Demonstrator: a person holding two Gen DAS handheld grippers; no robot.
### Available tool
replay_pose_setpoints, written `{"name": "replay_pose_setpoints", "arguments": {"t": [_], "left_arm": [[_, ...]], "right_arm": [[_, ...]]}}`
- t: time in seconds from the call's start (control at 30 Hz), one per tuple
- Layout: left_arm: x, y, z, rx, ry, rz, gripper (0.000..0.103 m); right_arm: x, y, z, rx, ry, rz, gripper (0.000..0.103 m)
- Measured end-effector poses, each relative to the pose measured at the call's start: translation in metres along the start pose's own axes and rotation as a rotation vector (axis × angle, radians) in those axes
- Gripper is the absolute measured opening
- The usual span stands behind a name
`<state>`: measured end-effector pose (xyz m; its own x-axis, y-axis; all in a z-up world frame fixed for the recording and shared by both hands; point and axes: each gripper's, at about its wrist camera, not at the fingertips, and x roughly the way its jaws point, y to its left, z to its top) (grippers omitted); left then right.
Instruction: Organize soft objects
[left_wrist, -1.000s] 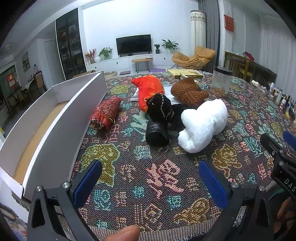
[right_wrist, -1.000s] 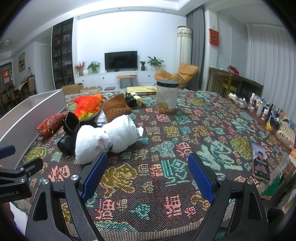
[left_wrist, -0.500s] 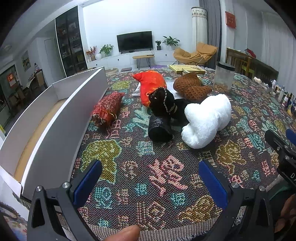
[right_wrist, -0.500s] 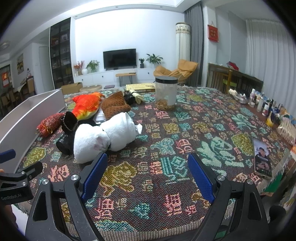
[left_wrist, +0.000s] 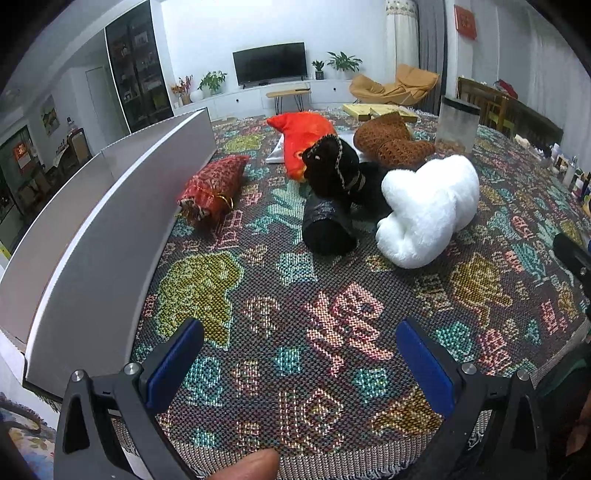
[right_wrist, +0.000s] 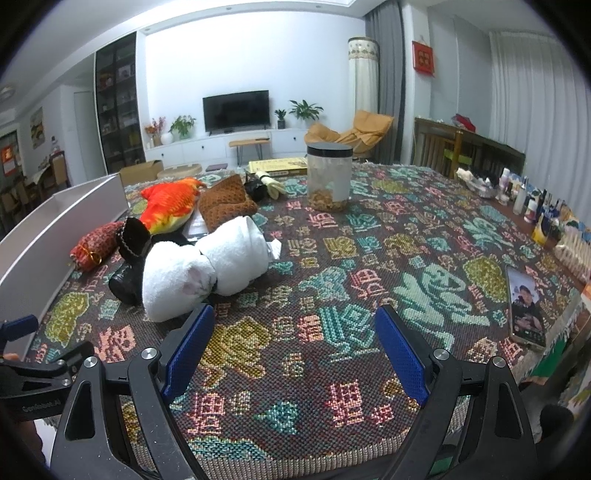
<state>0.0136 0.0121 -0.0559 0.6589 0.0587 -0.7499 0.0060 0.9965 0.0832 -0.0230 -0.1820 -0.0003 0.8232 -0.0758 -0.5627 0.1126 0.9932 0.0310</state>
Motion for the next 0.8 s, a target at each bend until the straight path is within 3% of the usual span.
{"name": "replay_pose_setpoints", "arguments": {"t": [0.4,0.8], "left_arm": [[0.058,0.001,0.009,0.071,0.137,0.001,0.103],[0.094,0.02,0.038,0.009,0.141,-0.105,0.103]], "right_arm": [[0.004,-0.002,0.0,0.009,0.015,0.001,0.09],[0.013,-0.004,-0.001,0.02,0.055,0.009,0.09]]}}
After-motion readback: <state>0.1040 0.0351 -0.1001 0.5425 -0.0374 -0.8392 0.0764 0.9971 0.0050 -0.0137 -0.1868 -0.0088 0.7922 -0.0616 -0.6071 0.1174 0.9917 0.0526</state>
